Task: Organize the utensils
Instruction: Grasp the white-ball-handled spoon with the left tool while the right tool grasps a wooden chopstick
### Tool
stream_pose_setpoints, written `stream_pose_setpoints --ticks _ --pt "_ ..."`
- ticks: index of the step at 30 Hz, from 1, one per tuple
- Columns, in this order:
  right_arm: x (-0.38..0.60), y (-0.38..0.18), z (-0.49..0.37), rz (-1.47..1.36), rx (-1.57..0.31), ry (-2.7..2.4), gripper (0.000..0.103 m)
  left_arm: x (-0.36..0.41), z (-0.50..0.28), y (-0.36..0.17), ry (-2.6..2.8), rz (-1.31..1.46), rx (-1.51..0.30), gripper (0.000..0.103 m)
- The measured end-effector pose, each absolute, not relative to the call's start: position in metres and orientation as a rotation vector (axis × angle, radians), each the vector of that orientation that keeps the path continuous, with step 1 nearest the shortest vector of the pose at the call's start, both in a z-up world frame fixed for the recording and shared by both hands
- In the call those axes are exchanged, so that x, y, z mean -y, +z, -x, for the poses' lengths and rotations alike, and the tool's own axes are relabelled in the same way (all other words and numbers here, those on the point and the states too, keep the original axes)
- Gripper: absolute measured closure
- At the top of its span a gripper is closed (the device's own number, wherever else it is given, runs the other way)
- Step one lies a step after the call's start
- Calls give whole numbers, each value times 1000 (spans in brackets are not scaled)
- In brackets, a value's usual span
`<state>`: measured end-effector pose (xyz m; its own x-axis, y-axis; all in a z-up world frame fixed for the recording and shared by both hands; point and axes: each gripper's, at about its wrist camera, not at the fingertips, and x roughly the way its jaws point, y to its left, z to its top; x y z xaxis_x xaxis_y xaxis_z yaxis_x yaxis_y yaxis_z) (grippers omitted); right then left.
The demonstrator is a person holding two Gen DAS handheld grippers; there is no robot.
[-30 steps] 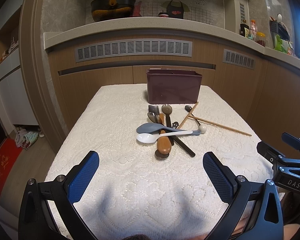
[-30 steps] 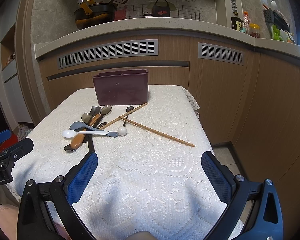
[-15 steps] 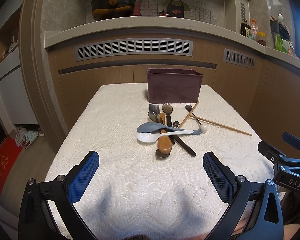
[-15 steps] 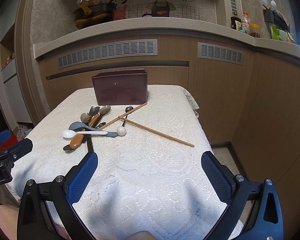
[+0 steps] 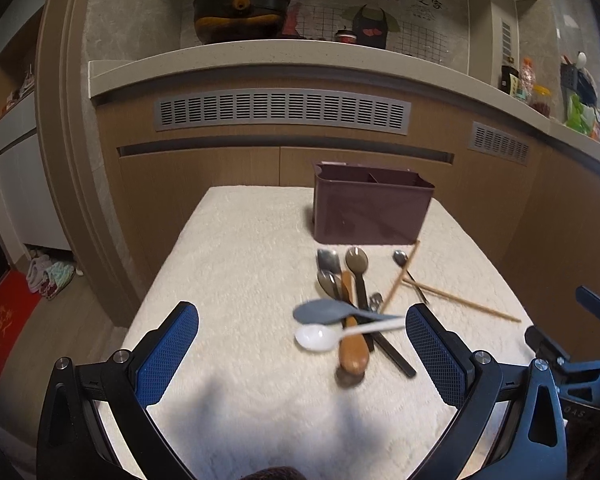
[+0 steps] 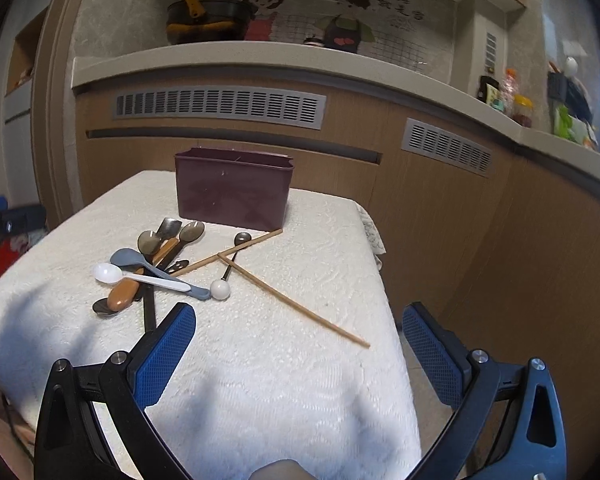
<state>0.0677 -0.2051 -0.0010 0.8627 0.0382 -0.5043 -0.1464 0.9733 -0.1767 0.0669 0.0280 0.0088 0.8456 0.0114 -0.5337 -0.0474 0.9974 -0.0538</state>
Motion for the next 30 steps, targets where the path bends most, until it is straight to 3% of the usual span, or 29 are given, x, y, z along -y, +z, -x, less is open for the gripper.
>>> stream_pose_setpoints --ticks 14,16,19,30 --pt "187 -19 -151 314 -692 354 0 -43 -127 -22 3 45 -682 0" --pt "184 -25 -159 367 -701 413 6 -46 -131 -33 5 29 -732 0" --pt "181 -36 -176 445 -751 454 52 -51 -135 -46 -18 67 -804 0" --pt "210 -72 -230 224 -1009 432 67 -52 -136 -43 6 58 -725 0"
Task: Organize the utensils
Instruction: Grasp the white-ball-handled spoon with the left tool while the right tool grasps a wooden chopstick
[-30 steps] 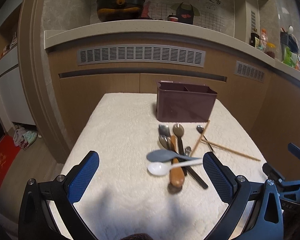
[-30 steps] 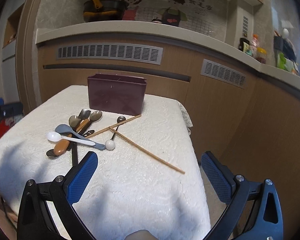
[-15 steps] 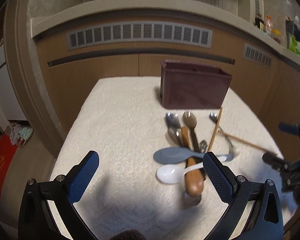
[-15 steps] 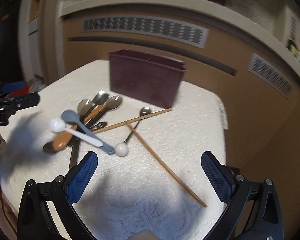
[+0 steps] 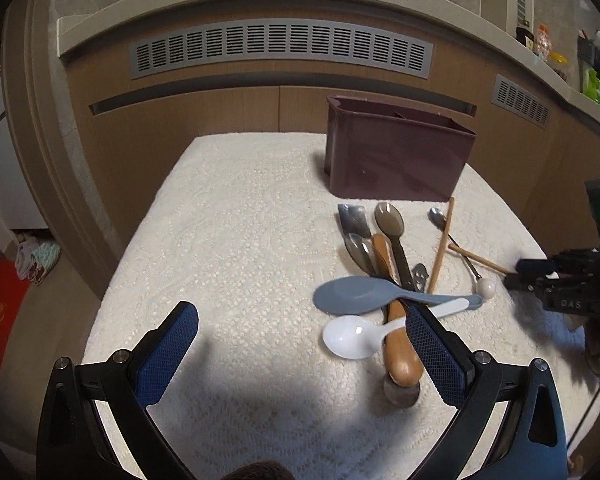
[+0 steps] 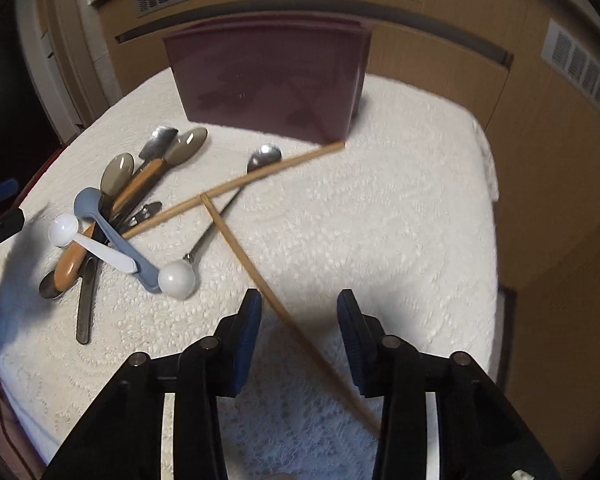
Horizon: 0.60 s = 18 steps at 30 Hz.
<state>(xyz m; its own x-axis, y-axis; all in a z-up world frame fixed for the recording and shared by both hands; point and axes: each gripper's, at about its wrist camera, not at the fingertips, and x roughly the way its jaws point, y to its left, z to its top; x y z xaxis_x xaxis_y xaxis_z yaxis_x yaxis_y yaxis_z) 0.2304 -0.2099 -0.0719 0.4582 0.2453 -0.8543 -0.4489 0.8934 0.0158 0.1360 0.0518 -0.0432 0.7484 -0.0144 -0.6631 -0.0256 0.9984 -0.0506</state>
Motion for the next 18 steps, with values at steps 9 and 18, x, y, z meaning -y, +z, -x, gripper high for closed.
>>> stream_pose_setpoints --ticks 9,18 --pt "194 -61 -195 134 -1106 537 87 -54 -138 -48 -19 95 -744 0" --pt "159 -58 -195 221 -1064 527 87 -61 -132 -48 -41 141 -744 0"
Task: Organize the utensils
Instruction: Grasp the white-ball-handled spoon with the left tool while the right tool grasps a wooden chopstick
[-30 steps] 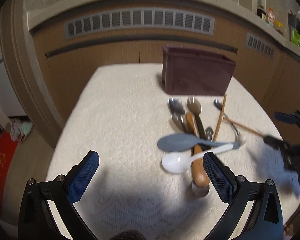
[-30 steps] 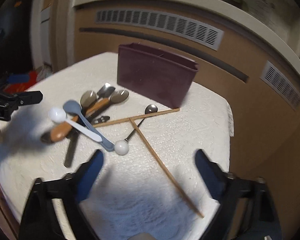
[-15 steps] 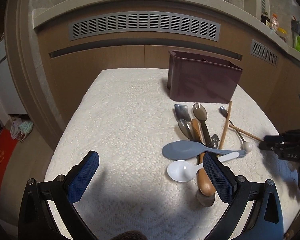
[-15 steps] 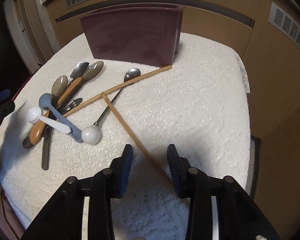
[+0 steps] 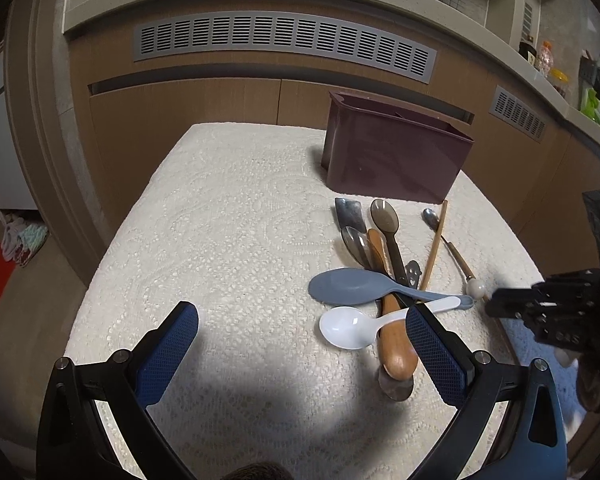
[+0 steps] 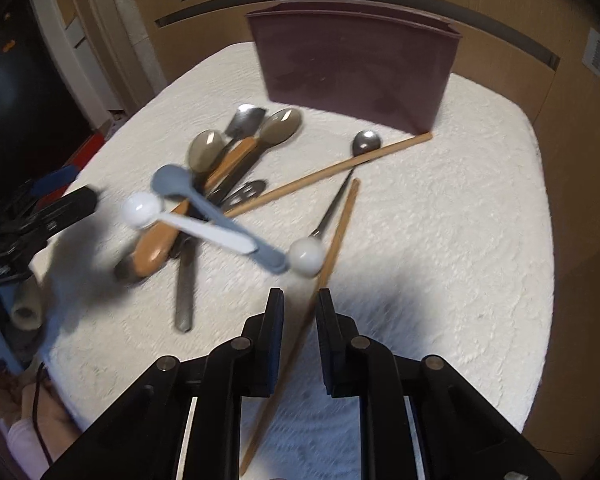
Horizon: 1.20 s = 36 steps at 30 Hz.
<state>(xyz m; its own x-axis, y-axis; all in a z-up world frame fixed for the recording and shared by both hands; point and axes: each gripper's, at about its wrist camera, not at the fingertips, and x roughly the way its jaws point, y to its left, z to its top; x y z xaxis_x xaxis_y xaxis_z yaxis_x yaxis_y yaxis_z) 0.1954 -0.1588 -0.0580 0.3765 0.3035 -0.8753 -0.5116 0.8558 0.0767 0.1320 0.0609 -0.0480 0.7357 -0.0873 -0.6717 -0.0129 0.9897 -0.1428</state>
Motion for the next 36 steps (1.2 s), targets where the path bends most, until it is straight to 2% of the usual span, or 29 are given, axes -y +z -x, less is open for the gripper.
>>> stream_pose_setpoints --ticks 4,6,8,20,23,26,28,30,32,35,36 --pt "157 -65 -206 224 -1069 486 88 -60 -131 -47 -60 139 -750 0" --pt "157 -64 -203 245 -1050 479 94 -56 -132 -47 -68 131 -753 0" --pt "161 -62 -199 234 -1038 466 94 -49 -134 -46 -77 115 -752 0" --pt "245 -63 -186 -47 -996 361 96 58 -158 -37 -204 -54 -741 3" --pt "255 -61 -175 -61 -946 359 94 74 -171 -36 -244 -30 -767 26" --pt "261 -54 -165 -69 -889 338 81 93 -179 -42 -279 -67 -800 36" --pt "267 -48 -158 -61 -844 300 69 105 -180 -48 -276 -109 -814 47" --pt "271 -44 -153 -39 -804 252 69 111 -186 -55 -251 -129 -837 59" --pt "274 -43 -151 -32 -789 235 66 113 -193 -61 -248 -112 -867 61" --pt "279 -43 -150 -37 -783 219 54 122 -195 -69 -264 -146 -879 61" --pt "279 -43 -150 -34 -781 210 49 127 -194 -72 -273 -166 -878 64"
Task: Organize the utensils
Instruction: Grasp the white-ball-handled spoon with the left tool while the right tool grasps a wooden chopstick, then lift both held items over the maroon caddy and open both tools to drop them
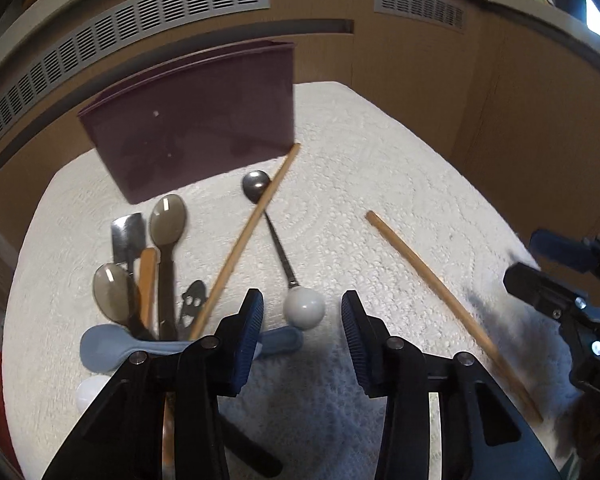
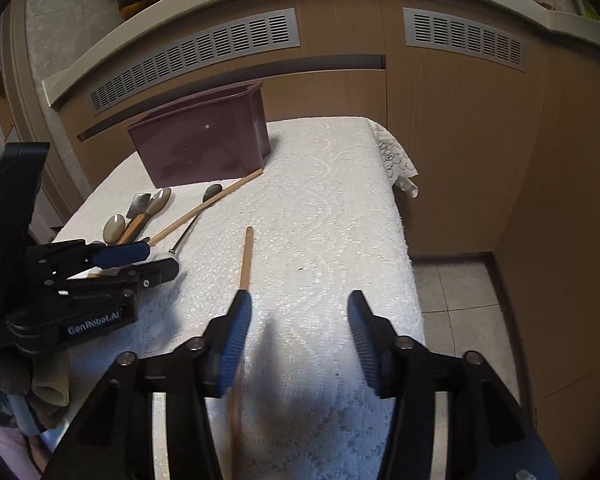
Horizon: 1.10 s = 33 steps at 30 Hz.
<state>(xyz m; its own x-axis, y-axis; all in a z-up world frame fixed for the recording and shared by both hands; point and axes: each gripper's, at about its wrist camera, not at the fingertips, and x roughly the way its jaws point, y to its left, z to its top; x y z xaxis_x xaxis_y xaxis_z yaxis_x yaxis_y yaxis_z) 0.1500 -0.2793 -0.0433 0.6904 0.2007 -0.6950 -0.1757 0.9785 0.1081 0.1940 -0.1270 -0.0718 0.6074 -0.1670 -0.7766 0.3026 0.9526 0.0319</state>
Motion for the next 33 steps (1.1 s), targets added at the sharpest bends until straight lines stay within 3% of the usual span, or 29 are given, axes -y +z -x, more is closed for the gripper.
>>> stream_pose_setpoints --ticks 2,5,7,11,12,17,18,20,21,22,28,29,31,33 --pt "278 -42 -150 -25 -776 198 45 131 -191 -74 -274 -190 -868 80" --pt "274 -41 -149 9 -767 166 34 122 -184 -60 -267 -170 -801 80" --pt "270 -39 -148 43 -756 127 19 110 -174 -39 -248 -160 -720 80" --pt "259 -35 -149 121 -739 87 11 84 -156 5 -218 -119 -579 80" --pt "255 -33 -149 138 -736 82 1 77 -152 15 -212 -108 -550 80" --pt "237 -24 -148 142 -727 175 0 47 -147 35 -182 -62 -496 80" --pt "235 -23 -150 124 -740 208 3 41 -145 37 -178 -49 -490 80" --pt "231 -26 -157 100 -778 252 29 32 -147 39 -180 -24 -492 81" --pt "228 -31 -165 105 -825 268 56 28 -143 40 -181 -14 -495 81" --pt "225 -37 -171 110 -867 285 71 23 -140 39 -182 -3 -500 81" --pt "206 -62 -194 156 -957 288 74 4 -134 33 -201 52 -537 81" --pt "203 -66 -196 161 -966 290 77 3 -133 32 -199 55 -537 81" --pt "199 -71 -199 178 -974 289 94 1 -132 32 -198 64 -540 81" --pt "197 -69 -198 184 -972 297 98 0 -131 34 -197 70 -537 81"
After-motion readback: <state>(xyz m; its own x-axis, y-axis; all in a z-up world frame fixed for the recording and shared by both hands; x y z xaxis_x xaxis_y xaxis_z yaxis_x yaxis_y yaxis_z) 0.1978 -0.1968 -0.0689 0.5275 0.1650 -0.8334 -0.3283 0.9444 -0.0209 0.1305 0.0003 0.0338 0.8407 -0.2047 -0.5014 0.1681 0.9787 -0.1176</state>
